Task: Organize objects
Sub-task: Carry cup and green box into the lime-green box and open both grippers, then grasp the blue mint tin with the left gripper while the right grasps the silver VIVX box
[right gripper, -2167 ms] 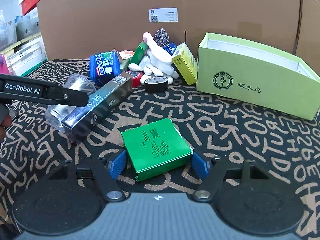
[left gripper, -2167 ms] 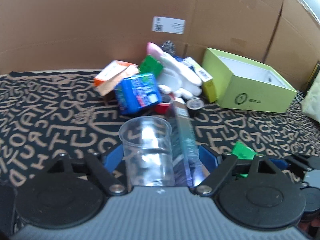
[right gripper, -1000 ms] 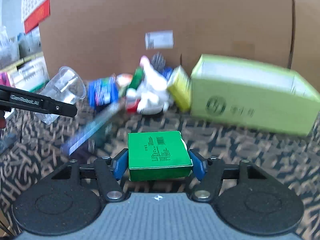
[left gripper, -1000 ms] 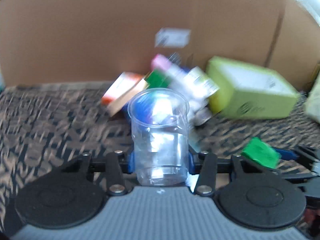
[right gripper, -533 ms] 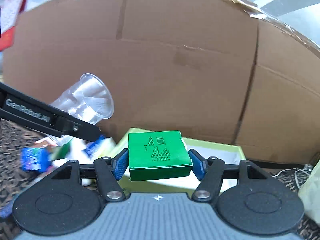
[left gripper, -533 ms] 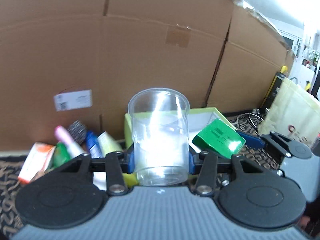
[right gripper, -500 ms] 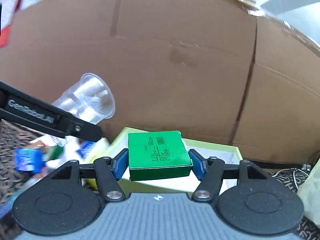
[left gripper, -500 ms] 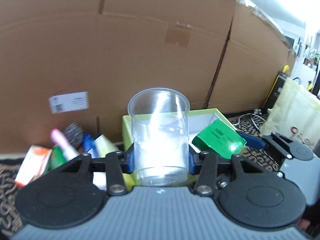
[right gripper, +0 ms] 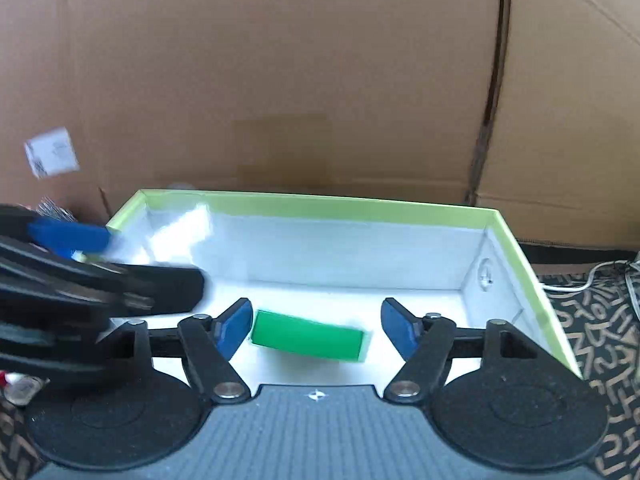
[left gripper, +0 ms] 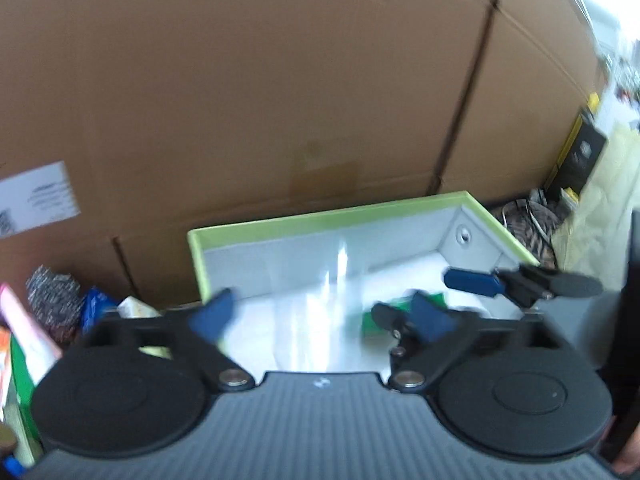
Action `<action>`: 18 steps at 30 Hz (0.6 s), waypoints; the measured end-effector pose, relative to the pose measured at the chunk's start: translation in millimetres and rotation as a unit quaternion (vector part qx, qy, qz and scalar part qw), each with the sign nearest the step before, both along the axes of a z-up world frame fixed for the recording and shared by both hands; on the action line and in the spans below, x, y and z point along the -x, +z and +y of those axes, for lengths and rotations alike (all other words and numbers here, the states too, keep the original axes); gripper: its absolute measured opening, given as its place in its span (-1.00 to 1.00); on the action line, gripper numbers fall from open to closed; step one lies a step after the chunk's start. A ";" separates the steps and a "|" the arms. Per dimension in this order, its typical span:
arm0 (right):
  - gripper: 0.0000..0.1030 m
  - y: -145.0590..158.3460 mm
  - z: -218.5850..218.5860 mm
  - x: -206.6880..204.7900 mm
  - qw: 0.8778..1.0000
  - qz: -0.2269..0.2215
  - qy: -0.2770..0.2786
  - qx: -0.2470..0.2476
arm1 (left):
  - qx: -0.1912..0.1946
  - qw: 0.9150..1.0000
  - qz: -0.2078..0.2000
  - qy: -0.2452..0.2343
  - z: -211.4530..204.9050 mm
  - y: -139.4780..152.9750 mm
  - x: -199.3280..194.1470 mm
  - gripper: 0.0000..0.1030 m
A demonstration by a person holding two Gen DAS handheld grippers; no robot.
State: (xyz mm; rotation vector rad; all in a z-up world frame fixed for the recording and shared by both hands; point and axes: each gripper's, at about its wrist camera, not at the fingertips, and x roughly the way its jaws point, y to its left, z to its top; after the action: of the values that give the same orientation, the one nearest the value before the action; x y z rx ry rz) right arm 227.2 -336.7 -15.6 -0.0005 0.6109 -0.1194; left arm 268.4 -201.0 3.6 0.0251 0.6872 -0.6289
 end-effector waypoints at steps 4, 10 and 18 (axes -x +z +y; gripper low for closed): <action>0.58 15.5 -5.1 29.6 0.999 -0.039 -0.010 0.007 | 0.030 0.999 -0.015 0.017 19.3 17.8 20.6 1.00; 0.90 41.8 0.3 128.5 0.990 -0.136 -0.020 -0.010 | 0.015 0.996 -0.060 0.061 53.8 37.4 81.7 1.00; 0.92 17.6 55.3 180.0 0.990 -0.122 0.046 -0.052 | 0.029 0.992 -0.042 0.117 134.2 32.3 165.4 1.00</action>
State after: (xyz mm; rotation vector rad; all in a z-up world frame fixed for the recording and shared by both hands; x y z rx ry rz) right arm 47.3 -281.4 2.0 0.0864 0.3712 0.0019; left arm 103.0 -66.8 35.9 -0.0812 0.5802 -0.4200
